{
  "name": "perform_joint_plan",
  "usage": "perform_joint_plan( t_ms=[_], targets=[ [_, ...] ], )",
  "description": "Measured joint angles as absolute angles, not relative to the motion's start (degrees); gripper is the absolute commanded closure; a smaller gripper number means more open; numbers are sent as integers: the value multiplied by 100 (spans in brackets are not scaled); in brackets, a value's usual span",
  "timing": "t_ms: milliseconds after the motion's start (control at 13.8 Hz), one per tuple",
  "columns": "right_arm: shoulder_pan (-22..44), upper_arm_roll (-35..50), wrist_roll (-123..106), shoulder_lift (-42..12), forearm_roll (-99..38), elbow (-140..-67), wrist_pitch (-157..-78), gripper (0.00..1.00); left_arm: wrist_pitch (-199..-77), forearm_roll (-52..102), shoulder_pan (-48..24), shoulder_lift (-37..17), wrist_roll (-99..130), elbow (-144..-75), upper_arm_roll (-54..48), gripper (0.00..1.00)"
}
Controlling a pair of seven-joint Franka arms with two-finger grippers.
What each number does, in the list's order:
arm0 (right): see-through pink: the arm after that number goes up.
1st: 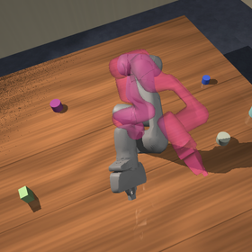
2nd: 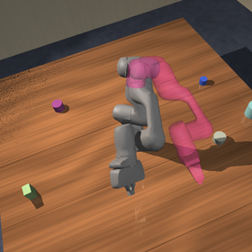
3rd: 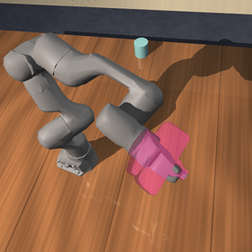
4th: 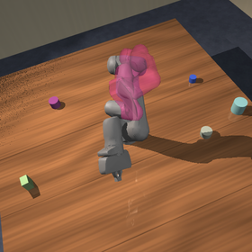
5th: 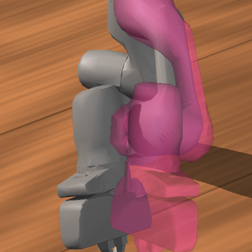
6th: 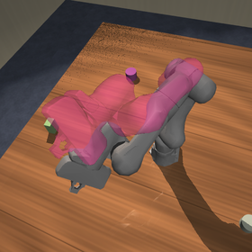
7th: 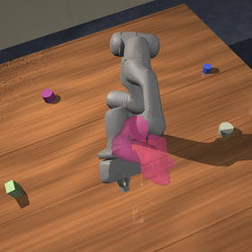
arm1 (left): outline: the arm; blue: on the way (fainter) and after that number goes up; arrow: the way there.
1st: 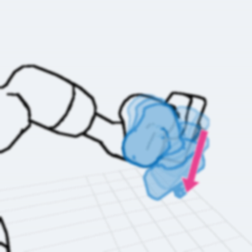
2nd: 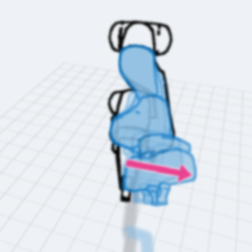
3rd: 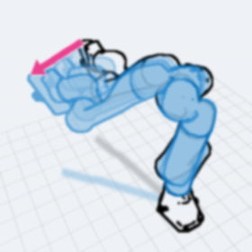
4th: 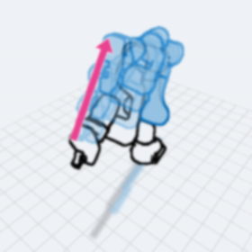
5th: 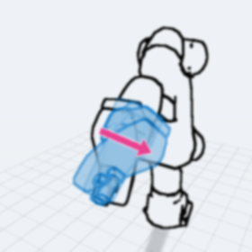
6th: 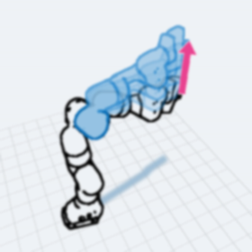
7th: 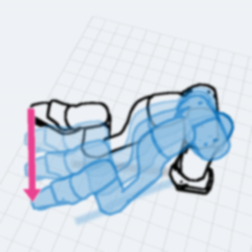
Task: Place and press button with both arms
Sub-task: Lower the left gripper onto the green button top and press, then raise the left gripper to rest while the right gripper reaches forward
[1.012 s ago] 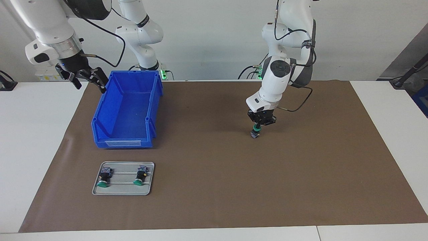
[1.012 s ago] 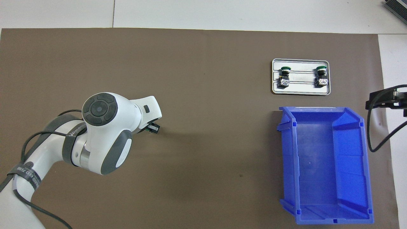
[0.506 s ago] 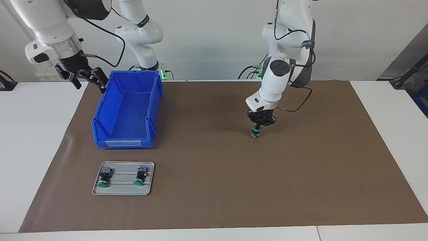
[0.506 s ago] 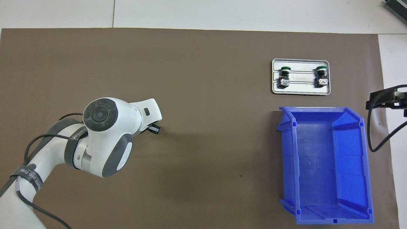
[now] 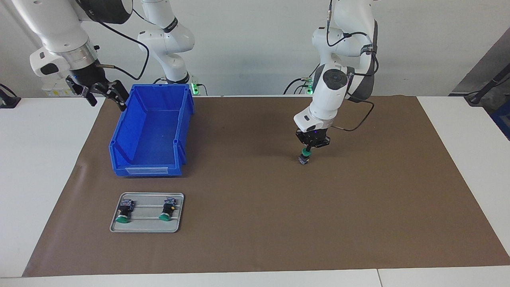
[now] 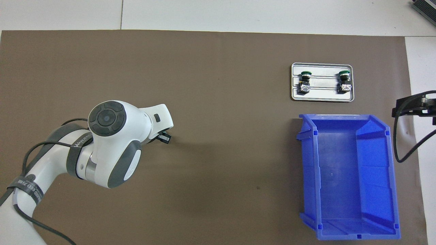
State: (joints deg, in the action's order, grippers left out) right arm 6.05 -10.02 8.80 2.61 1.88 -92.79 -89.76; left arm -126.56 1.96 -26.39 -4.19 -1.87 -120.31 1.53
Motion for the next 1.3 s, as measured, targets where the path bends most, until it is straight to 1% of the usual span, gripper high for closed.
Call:
perform_joint_plan(
  t_ms=[145,217,289,361,434,506,795,1012,1157,1301],
  targets=[
    [604,-1002,880,261,188,-9280,-8976,0,-12447,196,-2523,-258,-182,-12013,209,100],
    [604,-1002,880,261,188,-9280,-8976,0,-12333,195,-2408,-176,-182,-12013,223,94],
    [604,-1002,880,261,188,-9280,-8976,0,-12235,192,-2266,-100,-187,-12012,235,73],
    [604,-1002,880,261,188,-9280,-8976,0,-12147,188,-2100,-26,-198,-12012,242,42],
    [604,-1002,880,261,188,-9280,-8976,0,-12100,184,-1937,32,-242,-12013,249,15],
    [604,-1002,880,261,188,-9280,-8976,0,-12080,180,-1767,88,-330,-12013,254,0],
    [619,-980,878,274,186,-9280,-8976,0,-11949,176,-1010,295,-939,-11847,272,0],
    [867,-888,928,286,140,-9285,-9102,0,-11306,176,-709,335,-1021,-11146,275,0],
    [1203,-864,1107,265,64,-9321,-9207,0,-10787,176,-676,328,-1021,-10590,275,0],
    [1590,-845,1369,179,-179,-9395,-9490,0,-10226,175,-650,300,-1021,-10002,274,0]
  ],
)
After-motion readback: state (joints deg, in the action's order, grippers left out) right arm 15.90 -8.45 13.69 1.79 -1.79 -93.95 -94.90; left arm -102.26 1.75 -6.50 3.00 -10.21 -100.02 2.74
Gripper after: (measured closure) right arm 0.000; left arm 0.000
